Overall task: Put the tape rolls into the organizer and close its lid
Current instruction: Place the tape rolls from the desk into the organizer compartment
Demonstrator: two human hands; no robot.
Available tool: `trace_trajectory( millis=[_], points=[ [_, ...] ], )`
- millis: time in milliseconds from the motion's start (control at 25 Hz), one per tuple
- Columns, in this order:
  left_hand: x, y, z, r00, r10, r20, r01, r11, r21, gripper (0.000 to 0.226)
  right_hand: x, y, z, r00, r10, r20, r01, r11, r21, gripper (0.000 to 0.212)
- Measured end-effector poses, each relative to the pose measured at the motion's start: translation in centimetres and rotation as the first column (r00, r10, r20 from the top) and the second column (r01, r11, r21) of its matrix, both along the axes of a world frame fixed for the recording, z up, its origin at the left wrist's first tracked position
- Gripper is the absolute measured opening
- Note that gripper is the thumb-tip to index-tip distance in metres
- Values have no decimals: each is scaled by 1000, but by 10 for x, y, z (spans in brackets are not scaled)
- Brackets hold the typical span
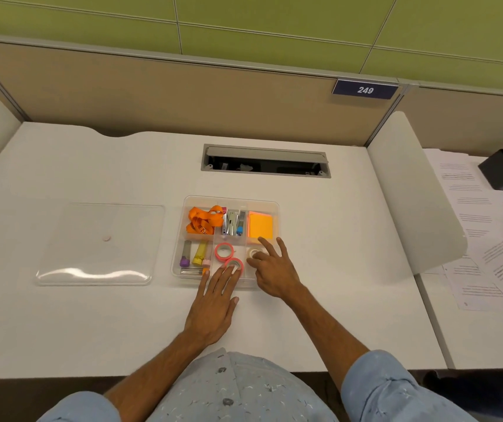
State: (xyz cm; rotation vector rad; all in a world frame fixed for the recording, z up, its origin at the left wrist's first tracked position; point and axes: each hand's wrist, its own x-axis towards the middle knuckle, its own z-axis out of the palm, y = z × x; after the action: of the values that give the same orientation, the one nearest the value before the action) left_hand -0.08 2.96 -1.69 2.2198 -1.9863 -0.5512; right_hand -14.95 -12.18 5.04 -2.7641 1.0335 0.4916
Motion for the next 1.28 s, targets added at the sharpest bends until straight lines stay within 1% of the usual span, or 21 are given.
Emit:
trace_trajectory(
  millis=[280, 360, 440, 520, 640, 800, 1000, 1120, 1280],
  points=[
    [1, 0, 0, 1000, -10, 0, 10, 1000, -5, 69, -2, 0, -3, 1000, -5, 26, 5, 1000, 8, 48],
    [1, 0, 0, 1000, -7, -13, 7, 1000, -11, 69, -2, 2, -3, 997, -49, 62, 49, 999, -3, 49],
    [1, 0, 0, 1000, -5, -16, 5, 1000, -21, 68, -2, 2, -3, 985, -139, 105, 142, 990, -23, 48],
    [1, 0, 0, 1000, -4, -19, 4, 1000, -27, 68, -3, 1, -3, 976, -195, 94, 198, 980, -26, 48],
    [2, 1, -1, 1000, -10, -17, 10, 1000, -25, 68, -2, 1, -5, 981, -186, 50, 186, 982, -12, 53],
    [3, 0, -1, 1000, -13, -15, 12, 1000, -17, 67, -3, -1, -5, 978, -199, 57, 200, 980, -13, 59],
    [3, 1, -3, 1000, -16, -11, 16, 999, -42, 67, -18, -1, -5, 970, -235, 66, 237, 971, -25, 57],
    [3, 1, -3, 1000, -16, -5, 16, 999, -48, 67, -25, 0, -5, 971, -227, 77, 228, 974, -13, 52],
    [3, 1, -4, 1000, -15, 6, 15, 1000, -21, 67, -30, -3, -2, 952, -255, 169, 255, 967, 23, 43]
  ],
)
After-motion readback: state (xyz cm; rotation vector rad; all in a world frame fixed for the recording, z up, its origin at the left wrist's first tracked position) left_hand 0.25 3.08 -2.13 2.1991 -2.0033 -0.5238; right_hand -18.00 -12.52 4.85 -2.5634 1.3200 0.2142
